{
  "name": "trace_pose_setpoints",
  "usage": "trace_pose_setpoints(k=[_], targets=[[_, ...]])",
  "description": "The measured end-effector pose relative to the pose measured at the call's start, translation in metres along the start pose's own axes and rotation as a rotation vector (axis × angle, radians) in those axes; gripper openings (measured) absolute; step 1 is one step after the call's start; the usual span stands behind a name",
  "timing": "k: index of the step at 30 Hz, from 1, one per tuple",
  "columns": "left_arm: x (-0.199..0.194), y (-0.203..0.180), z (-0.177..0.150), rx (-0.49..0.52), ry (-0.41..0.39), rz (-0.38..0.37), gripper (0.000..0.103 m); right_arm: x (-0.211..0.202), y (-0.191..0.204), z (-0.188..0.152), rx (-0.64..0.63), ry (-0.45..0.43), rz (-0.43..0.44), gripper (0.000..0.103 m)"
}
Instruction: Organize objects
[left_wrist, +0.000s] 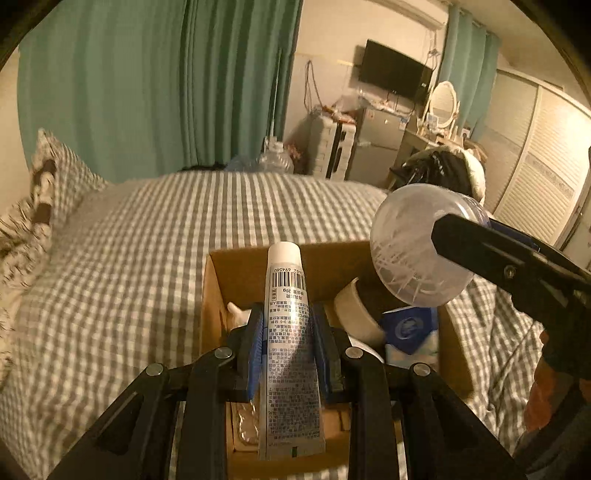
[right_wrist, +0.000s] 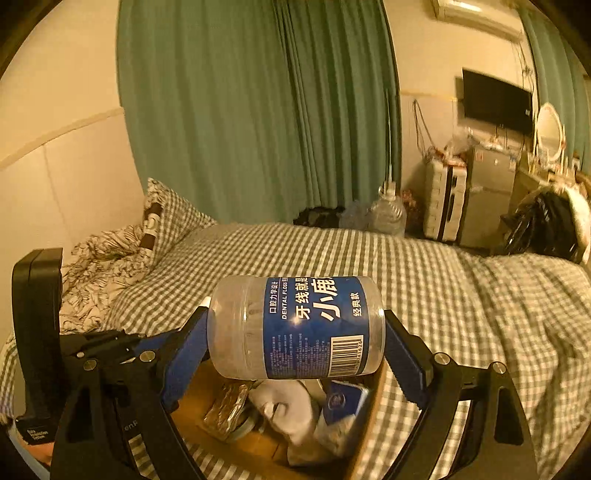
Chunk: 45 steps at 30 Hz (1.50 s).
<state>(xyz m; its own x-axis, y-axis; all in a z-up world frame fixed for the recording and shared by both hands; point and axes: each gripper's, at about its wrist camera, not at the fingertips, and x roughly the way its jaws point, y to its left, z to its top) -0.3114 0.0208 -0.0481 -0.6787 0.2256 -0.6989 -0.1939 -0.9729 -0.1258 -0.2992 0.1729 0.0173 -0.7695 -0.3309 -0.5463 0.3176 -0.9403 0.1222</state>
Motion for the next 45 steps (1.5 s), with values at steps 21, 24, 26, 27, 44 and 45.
trace_pose_setpoints(k=[21, 24, 26, 27, 44, 45], targets=[[-0.089, -0.016, 0.011, -0.003, -0.143, 0.028, 0.081, -0.056, -0.001, 0.011, -0.009, -0.07, -0.069, 0.096], [-0.13, -0.025, 0.015, 0.0, -0.207, 0.034, 0.09, -0.099, 0.006, 0.018, -0.028, -0.114, -0.116, 0.098], [-0.152, -0.031, 0.02, 0.01, -0.249, 0.037, 0.093, -0.129, 0.008, 0.02, -0.034, -0.149, -0.144, 0.101], [-0.162, -0.033, 0.02, 0.016, -0.27, 0.039, 0.094, -0.143, 0.009, 0.021, -0.034, -0.165, -0.156, 0.102], [-0.28, -0.06, -0.031, -0.001, -0.588, 0.119, 0.103, -0.279, 0.046, -0.011, -0.158, -0.447, -0.281, 0.103], [-0.277, -0.06, -0.035, -0.001, -0.587, 0.127, 0.103, -0.277, 0.047, -0.016, -0.158, -0.449, -0.281, 0.103]])
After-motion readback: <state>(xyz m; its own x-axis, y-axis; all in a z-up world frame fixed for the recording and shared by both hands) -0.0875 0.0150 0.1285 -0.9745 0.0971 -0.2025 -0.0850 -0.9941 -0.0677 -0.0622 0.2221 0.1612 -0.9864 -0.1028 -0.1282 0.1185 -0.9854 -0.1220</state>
